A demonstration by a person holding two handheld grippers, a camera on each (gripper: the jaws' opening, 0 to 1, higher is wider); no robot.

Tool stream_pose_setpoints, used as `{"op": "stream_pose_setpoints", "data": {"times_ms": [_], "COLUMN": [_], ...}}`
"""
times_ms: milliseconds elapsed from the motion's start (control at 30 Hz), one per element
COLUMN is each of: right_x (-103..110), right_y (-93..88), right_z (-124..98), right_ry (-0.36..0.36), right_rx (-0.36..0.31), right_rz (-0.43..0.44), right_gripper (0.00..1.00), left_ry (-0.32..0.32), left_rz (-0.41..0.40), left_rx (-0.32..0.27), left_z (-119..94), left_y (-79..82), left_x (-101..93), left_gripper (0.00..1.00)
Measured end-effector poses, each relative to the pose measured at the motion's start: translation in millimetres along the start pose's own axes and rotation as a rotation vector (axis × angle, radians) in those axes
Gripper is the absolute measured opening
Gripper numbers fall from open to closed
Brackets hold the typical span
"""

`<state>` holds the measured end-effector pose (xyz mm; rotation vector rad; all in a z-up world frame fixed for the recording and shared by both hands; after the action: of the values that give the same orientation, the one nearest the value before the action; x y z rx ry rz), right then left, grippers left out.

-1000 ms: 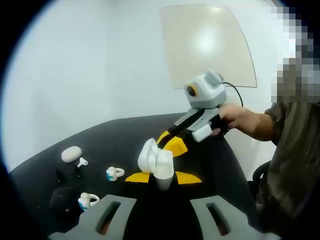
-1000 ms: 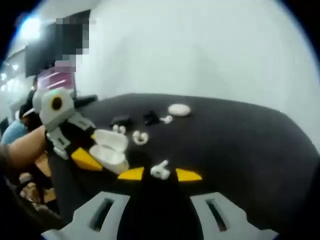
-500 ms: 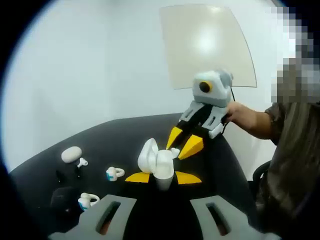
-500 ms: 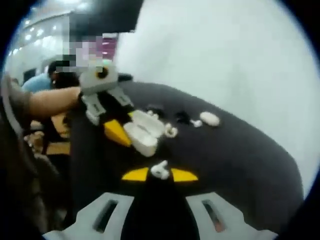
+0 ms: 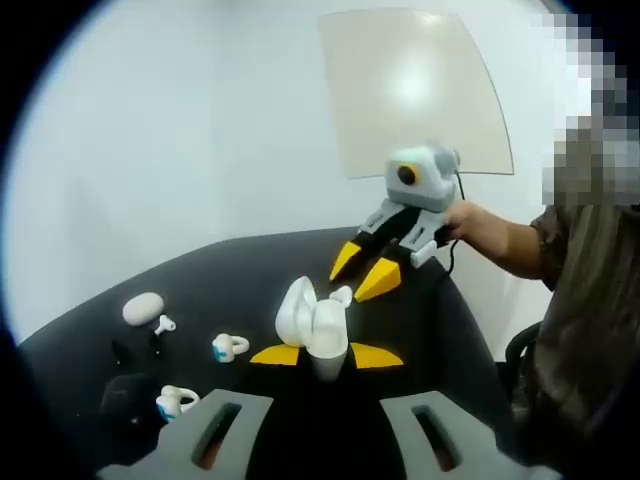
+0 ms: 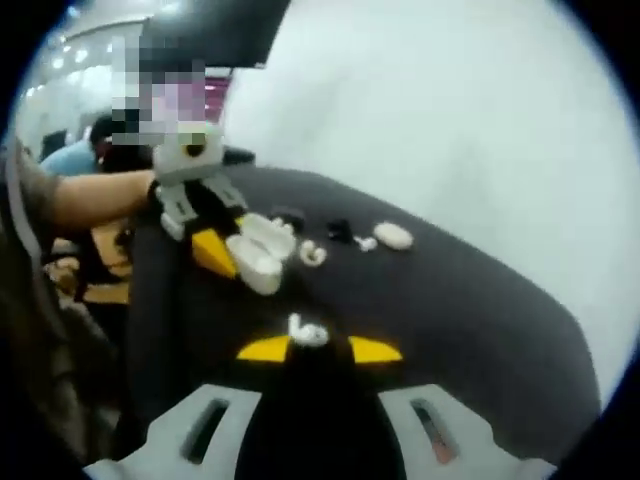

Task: Pick up three earphones and place each one into its charging case using tactile feedback, ensure that each earphone is properly inserted and securely positioned inside the case.

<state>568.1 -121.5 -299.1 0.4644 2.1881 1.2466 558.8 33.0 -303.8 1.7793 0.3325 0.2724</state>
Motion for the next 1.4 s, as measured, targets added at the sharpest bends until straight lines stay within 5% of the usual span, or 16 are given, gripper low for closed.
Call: {"op": "stream_pose_setpoints", "data": {"times_ms": [200, 433, 633, 1033, 1400], "right_x": [-17, -14, -5, 8, 17], "right_y": [-11.2, 0.2, -2.1, 6.5, 53.0], "right_z": [-3, -9, 5, 19, -2], "right_ry": [-0.043, 0.077, 0.045, 0.090, 0.140], "right_rx": [-0.004, -0.147, -0.061, -0.048, -0.297], "right_rz": [0.139, 0.541, 0.500, 0.438, 0.068], "right_gripper": [0.17, 0.14, 0.16, 0.13, 0.13], "left_ry": [0.001, 0.001, 0.001, 0.000, 0.000], "left_rz": [0.002, 0.002, 0.002, 0.001, 0.001], "left_rx": [0.000, 0.000, 0.000, 0.000, 0.000], "left_z": [0, 0, 0, -1, 0], "left_y": [0.0, 0.1, 0.0, 0.0, 0.3], "left_x": [-0.3, 0.0, -0.2, -0.1, 0.2], "left_gripper": [0.14, 0.14, 0.14, 0.14, 0.14]}}
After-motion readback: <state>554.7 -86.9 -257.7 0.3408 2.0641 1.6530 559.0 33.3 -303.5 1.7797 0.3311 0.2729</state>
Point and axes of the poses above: the point that each gripper's makers call its tool centre point, and the gripper's own axes: z roughly forward along the fingers, x roughly to its left, y roughly out of its top, the point moved 4 cm from there along -z, roughly backward along the fingers, and after that the axes turned 6 degrees about -z, right-handed, at the moved point
